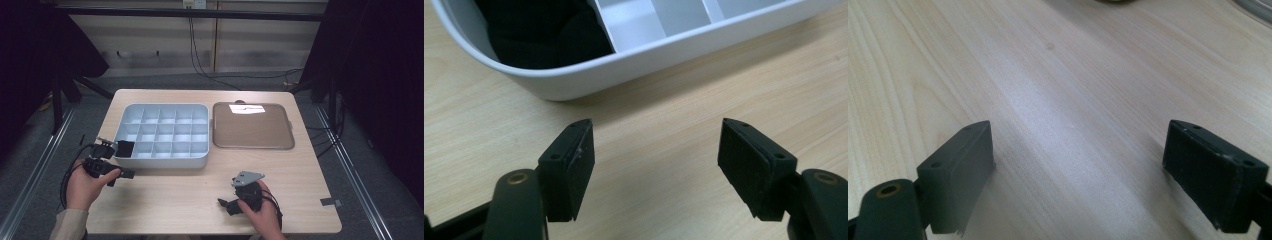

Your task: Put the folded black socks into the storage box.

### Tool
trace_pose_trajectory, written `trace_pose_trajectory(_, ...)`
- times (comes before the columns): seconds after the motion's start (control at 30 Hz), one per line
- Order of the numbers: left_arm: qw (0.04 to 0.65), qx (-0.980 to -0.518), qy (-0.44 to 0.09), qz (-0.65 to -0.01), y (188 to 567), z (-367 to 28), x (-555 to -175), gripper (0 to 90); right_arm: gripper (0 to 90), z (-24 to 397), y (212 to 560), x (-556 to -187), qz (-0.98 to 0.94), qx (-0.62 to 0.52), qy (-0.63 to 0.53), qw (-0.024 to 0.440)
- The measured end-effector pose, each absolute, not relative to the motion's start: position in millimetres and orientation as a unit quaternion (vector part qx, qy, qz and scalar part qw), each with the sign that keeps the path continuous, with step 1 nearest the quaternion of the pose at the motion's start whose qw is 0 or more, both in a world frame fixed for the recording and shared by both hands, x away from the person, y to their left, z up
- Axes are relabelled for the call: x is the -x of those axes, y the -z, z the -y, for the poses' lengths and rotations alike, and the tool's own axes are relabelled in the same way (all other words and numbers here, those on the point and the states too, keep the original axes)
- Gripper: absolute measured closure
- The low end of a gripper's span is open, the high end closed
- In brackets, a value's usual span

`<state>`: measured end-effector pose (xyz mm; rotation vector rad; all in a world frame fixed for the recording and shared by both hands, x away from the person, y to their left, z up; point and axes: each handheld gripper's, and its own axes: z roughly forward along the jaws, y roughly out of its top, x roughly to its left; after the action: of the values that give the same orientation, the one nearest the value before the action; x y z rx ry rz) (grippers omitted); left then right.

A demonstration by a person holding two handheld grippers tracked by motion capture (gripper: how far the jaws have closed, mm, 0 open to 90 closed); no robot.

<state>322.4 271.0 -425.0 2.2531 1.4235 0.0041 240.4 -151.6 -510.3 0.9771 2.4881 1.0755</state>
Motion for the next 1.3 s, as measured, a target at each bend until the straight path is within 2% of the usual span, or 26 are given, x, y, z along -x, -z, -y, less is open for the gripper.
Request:
trace_pose_trajectory(0.57,0.252,-0.835,-0.015,-0.489,457.5,-258.8,-313.2,29.9,12.5,151.5,510.3,-240.3,-0.856,-0.336,-0.37,0.13)
trace_pose_trajectory(0.9,0.248,-0.859,-0.03,-0.446,477.7,-253.2,-303.8,27.6,12.5,151.5,510.3,-240.3,-0.856,-0.336,-0.37,0.13)
trace_pose_trajectory(1.13,0.284,-0.864,-0.069,-0.41,485.8,-257.2,-294.9,24.8,12.5,151.6,510.3,-240.4,-0.857,-0.335,-0.37,0.13)
trace_pose_trajectory(1.3,0.307,-0.857,-0.076,-0.408,489.1,-261.5,-290.3,24.1,12.5,151.6,510.4,-240.6,-0.857,-0.334,-0.371,0.131)
